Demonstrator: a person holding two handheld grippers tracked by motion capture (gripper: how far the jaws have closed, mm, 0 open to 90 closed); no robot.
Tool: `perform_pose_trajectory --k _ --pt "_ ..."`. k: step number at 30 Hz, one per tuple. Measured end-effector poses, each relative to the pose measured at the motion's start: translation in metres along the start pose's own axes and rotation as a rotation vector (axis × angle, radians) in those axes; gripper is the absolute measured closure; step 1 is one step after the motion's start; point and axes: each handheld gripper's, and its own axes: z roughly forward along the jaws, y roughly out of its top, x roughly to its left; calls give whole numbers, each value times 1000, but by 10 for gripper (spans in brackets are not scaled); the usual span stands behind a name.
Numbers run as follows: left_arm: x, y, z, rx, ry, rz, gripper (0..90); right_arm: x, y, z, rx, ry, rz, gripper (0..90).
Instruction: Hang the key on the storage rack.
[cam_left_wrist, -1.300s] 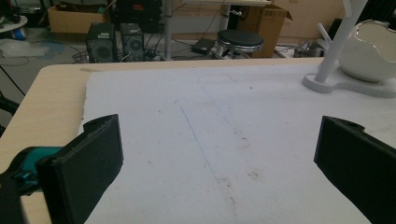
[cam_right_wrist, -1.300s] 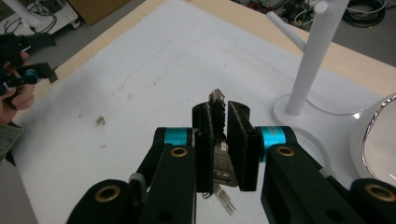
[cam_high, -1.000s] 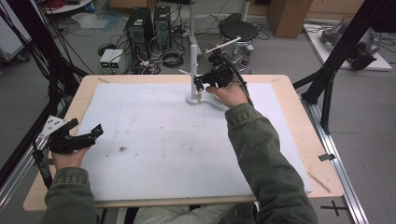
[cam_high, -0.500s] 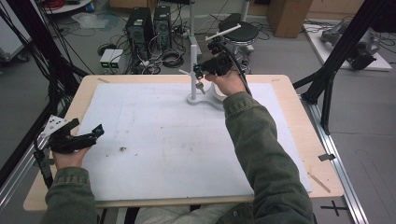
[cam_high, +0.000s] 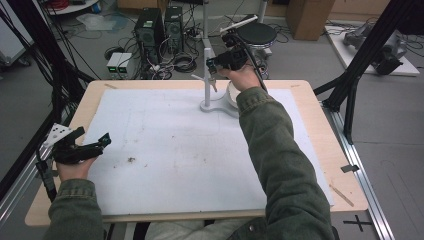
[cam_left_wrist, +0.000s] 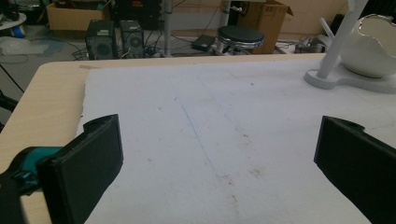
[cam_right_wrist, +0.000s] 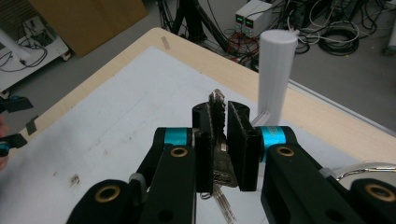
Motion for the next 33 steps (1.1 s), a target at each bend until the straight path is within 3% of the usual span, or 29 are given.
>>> perform_pose_trajectory --k 6,16,24,33 --pt "0 0 1 -2 -4 -4 17 -2 7 3 -3 -37 30 810" --pt "1 -1 2 2 -6 -4 17 -4 21 11 -10 -76 34 810" --pt "1 -1 2 2 -7 -5 17 -9 20 16 -5 -91 46 810" --pt "1 -1 2 2 -7 -3 17 -12 19 25 -3 -86 -2 810"
